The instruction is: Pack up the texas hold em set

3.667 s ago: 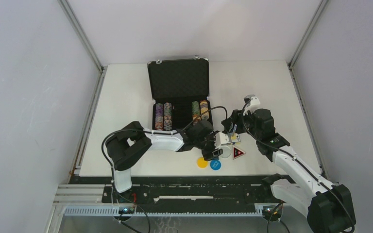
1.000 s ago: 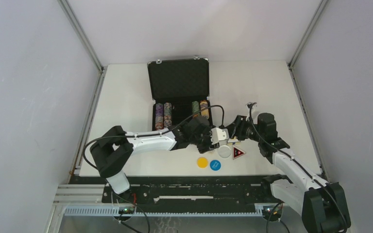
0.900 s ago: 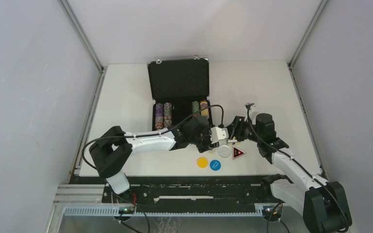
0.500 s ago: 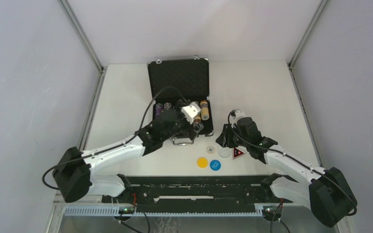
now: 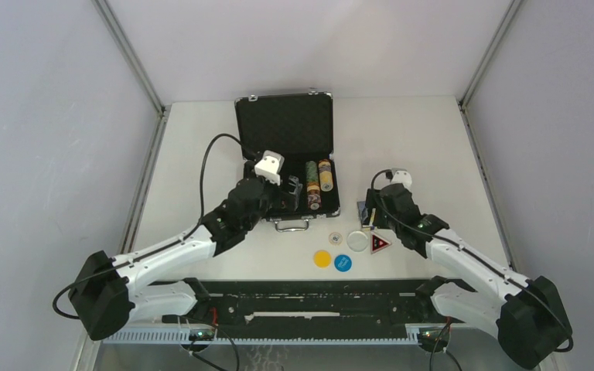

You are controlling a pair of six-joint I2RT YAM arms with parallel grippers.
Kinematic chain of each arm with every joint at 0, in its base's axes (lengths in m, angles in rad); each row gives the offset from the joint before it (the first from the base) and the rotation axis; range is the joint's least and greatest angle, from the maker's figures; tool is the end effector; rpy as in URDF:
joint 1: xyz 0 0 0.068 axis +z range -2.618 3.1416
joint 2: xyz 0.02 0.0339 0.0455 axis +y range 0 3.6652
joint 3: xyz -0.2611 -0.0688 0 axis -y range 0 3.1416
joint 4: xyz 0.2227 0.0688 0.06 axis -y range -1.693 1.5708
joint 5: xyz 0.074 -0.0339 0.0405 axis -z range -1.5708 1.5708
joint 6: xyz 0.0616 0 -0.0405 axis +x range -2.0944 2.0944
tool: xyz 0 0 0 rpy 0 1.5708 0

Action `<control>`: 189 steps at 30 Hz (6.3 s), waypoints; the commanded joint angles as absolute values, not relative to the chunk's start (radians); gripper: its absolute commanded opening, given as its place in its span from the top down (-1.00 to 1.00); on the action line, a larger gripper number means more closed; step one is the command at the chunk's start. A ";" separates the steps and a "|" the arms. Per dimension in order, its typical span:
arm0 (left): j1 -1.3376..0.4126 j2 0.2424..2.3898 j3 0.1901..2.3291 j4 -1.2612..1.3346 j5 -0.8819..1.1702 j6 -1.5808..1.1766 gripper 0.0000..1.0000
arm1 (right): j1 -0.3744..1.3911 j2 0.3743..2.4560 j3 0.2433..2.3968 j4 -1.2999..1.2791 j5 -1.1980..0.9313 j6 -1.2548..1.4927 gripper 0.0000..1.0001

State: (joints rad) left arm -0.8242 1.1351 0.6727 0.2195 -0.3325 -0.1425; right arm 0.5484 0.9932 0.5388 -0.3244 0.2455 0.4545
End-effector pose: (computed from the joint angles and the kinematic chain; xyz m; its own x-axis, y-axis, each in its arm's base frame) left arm 0.1942 -0.1803 0.2728 -0.2297 0.0506 -0.9720 0.4506 0.8907 -0.0601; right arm 0.1777 0.0910 0.1945 -0.6958 0.0740 -0.7144 -0.0586 0.9855 0.1591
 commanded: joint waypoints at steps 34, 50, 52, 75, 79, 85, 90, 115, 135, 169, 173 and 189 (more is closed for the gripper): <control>-0.781 1.152 0.699 0.177 -0.392 -0.251 -1.00 | 0.569 1.417 0.767 -0.366 0.360 0.484 0.47; -0.517 1.261 0.955 0.108 0.462 -0.636 -0.69 | 0.585 0.959 0.669 -0.211 0.003 0.144 1.00; -0.503 1.307 1.019 0.059 0.575 -0.623 -0.69 | 0.610 0.931 0.654 -0.189 -0.045 0.129 1.00; -0.650 1.595 1.132 -0.106 0.976 -0.475 -0.37 | 0.845 0.901 0.675 -0.189 0.048 0.028 0.96; -0.653 1.621 1.147 -0.111 0.979 -0.479 -0.10 | 0.852 0.903 0.674 -0.189 0.052 0.029 0.96; -0.653 1.634 1.156 -0.120 0.965 -0.468 0.63 | 0.854 0.900 0.674 -0.193 0.056 0.026 0.95; -0.652 1.639 1.167 -0.124 0.935 -0.461 0.99 | 0.856 0.911 0.674 -0.190 0.076 0.038 0.60; -0.426 1.390 0.975 0.065 0.205 -0.720 1.00 | 0.598 0.824 0.543 -0.175 0.165 0.272 -0.80; -0.350 1.659 1.025 0.132 0.232 -0.776 1.00 | 0.539 0.915 0.526 -0.134 0.098 0.265 -0.81; -0.355 1.594 1.086 -0.104 0.090 -0.596 -0.51 | 0.534 0.978 0.522 -0.087 0.046 0.274 -0.80; -0.365 1.549 1.118 -0.155 0.029 -0.552 -0.44 | 0.534 0.986 0.522 -0.086 0.043 0.276 -0.80; -0.453 1.774 1.243 -0.213 -0.025 -0.577 -0.27 | 0.531 0.965 0.497 -0.097 0.059 0.283 -0.80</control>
